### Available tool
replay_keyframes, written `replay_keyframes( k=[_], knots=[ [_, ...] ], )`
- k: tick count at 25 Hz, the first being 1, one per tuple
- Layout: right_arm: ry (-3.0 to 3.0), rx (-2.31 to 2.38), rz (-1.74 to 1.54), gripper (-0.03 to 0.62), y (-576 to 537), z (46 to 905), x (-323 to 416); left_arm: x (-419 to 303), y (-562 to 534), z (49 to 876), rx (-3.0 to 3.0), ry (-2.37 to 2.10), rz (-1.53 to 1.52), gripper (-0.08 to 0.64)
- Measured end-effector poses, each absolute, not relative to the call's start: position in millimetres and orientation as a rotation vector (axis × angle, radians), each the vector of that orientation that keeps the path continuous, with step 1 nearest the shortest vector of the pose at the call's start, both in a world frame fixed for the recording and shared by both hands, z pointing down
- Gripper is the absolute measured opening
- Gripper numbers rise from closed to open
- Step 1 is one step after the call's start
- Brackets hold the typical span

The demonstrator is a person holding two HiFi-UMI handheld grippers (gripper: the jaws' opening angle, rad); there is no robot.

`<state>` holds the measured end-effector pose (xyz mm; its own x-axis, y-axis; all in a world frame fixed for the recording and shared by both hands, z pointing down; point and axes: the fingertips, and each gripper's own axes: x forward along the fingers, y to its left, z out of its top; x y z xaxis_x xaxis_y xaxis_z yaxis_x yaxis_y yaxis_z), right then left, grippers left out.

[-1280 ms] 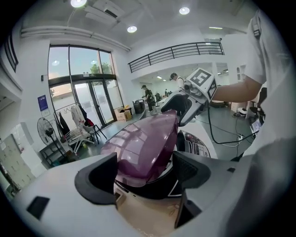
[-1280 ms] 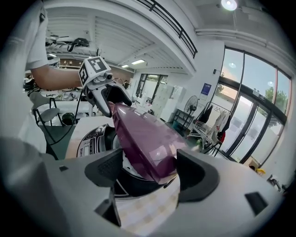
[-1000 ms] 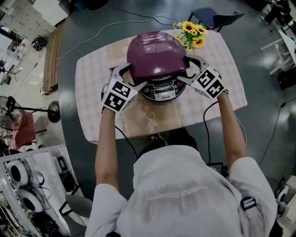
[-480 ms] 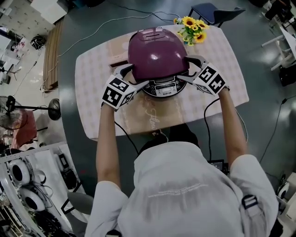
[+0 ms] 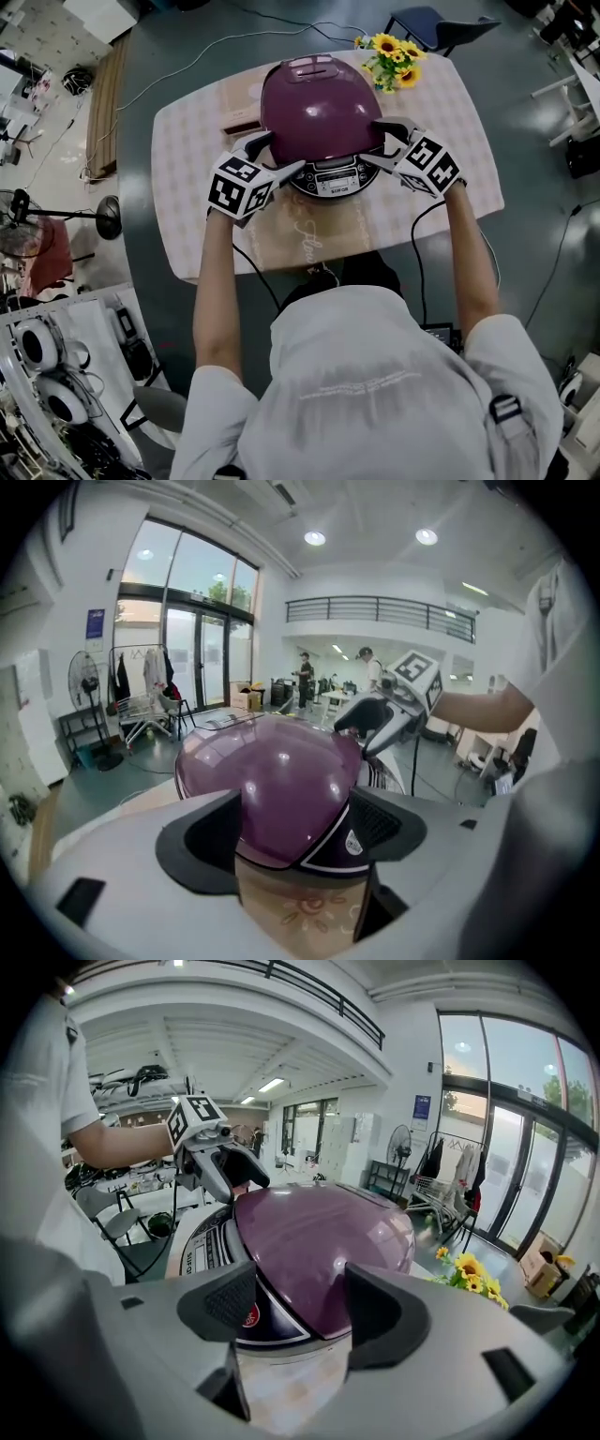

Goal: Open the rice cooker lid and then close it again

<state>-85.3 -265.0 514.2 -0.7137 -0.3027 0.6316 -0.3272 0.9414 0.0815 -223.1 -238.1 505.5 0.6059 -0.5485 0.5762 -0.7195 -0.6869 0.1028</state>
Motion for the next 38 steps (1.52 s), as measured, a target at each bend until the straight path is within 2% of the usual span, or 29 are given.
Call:
replay_keyframes(
  k=[3,14,38],
  knots=[
    [-2.442,0.475,0.078,0.301,-266.3,514.1,-84.9,-224.9,-241.7,501.0,2.458,-1.066,0.575,0.373],
    [-2.482,0.549,0.17,0.296,-267.5,515.8,-83.0,-227.9,-245.8,509.5,2.428,-1.206,0.653,0.291],
    [-2.473,0.744,0.313,0.285,-266.1,517.7,-78.8,-227.2,-243.6,513.1,2.408,-1.241,0.68,0.29]
  ],
)
